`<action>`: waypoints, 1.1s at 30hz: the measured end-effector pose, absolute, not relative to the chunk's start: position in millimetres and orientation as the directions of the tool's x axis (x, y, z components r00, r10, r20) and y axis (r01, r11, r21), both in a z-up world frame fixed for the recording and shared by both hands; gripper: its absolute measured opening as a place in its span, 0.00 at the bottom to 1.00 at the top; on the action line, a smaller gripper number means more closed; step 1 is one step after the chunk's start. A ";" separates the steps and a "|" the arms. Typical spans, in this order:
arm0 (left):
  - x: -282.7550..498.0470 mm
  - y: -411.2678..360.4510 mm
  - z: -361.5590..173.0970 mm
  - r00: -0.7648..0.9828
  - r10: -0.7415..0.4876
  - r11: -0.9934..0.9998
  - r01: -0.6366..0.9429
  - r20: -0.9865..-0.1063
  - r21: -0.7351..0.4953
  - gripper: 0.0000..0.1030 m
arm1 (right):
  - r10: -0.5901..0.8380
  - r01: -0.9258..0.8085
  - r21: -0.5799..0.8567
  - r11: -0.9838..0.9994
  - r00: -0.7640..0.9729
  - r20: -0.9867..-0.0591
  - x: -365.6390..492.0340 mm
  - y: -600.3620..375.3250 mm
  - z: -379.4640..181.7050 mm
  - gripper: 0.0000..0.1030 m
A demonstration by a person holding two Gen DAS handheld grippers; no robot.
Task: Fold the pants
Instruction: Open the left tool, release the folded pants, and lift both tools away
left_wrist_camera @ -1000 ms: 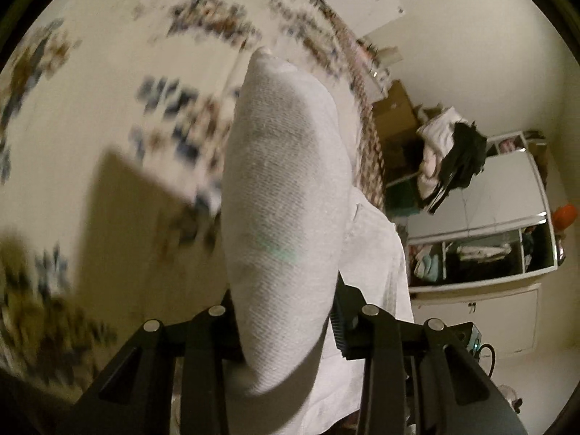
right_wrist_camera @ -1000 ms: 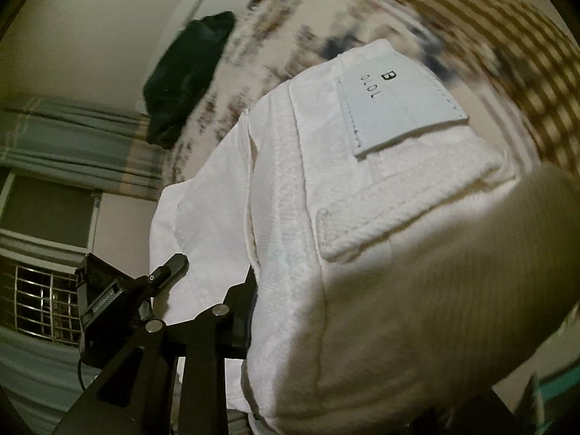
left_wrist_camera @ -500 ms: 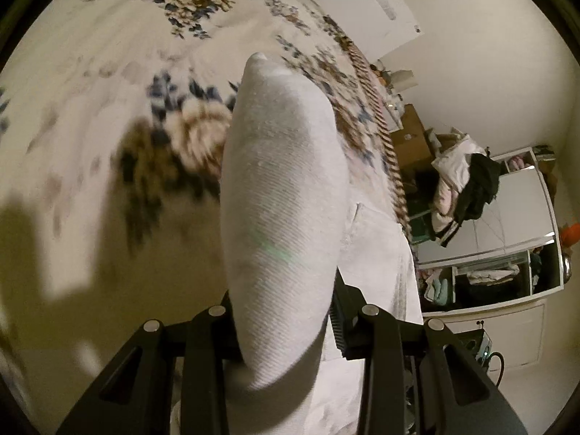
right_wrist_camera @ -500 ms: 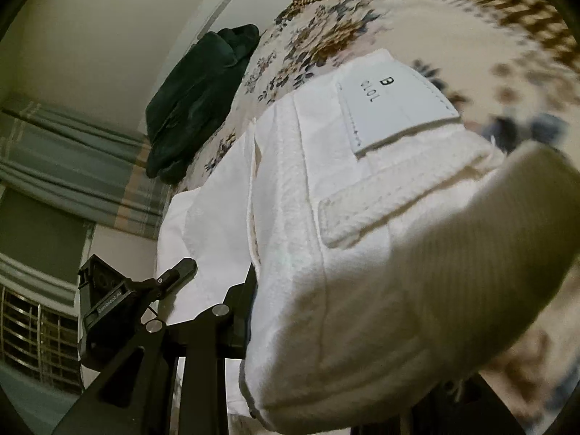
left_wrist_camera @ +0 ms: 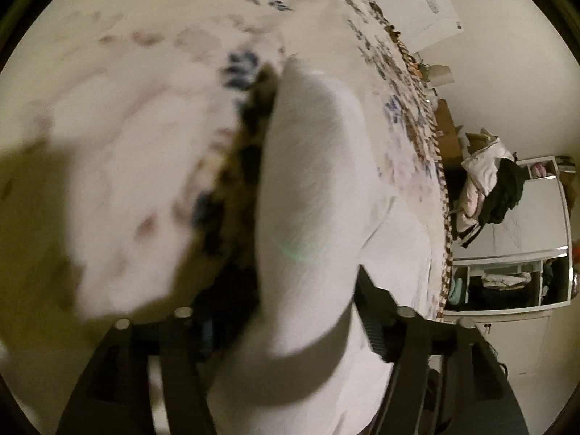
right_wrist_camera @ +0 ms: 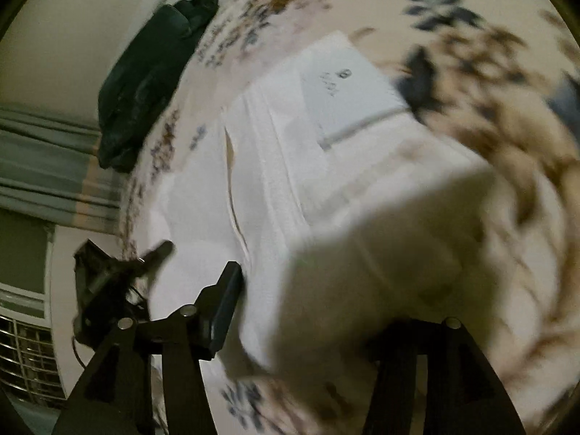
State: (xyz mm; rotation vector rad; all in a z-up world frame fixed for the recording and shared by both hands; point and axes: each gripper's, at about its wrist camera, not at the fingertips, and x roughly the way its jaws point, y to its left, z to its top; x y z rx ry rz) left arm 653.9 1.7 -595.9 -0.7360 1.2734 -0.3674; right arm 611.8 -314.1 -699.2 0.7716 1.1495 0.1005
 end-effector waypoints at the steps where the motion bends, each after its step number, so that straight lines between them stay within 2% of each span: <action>1: 650.8 2.9 -594.3 0.277 -0.621 0.727 -0.146 -0.733 -0.671 0.66 | 0.430 0.314 0.575 0.755 0.426 -0.796 602.4 -318.1 -700.2 0.65; 5: 639.2 -6.6 -576.9 0.272 -0.521 0.815 -0.122 -0.809 -0.566 0.74 | 0.401 0.351 0.544 0.762 0.405 -0.822 581.0 -326.5 -698.4 0.72; 8: 623.6 -22.2 -551.1 0.291 -0.359 0.916 -0.070 -0.887 -0.394 0.83 | 0.289 0.343 0.425 0.838 0.382 -0.878 575.0 -320.7 -677.5 0.81; 10: 607.1 -36.5 -530.3 0.316 -0.271 0.956 -0.021 -0.909 -0.292 0.91 | 0.200 0.317 0.328 0.890 0.375 -0.905 575.7 -310.9 -660.4 0.91; 11: 600.6 -38.7 -525.9 0.327 -0.249 0.964 -0.006 -0.912 -0.266 0.91 | 0.129 0.297 0.251 0.921 0.374 -0.919 574.8 -303.3 -649.6 0.96; 15: 562.3 -58.8 -490.9 0.373 -0.151 0.988 0.043 -0.915 -0.146 0.91 | -0.025 0.258 0.085 0.962 0.395 -0.919 564.2 -283.5 -609.4 1.00; 23: 514.9 -85.9 -414.3 0.444 -0.077 0.997 0.044 -0.892 -0.064 0.91 | -0.103 0.217 0.000 0.976 0.463 -0.880 518.0 -274.6 -505.9 1.00; 33: 424.4 -114.7 -269.6 0.562 -0.042 0.999 0.024 -0.826 -0.034 0.91 | -0.098 0.177 0.002 0.984 0.558 -0.824 411.0 -293.2 -347.0 1.00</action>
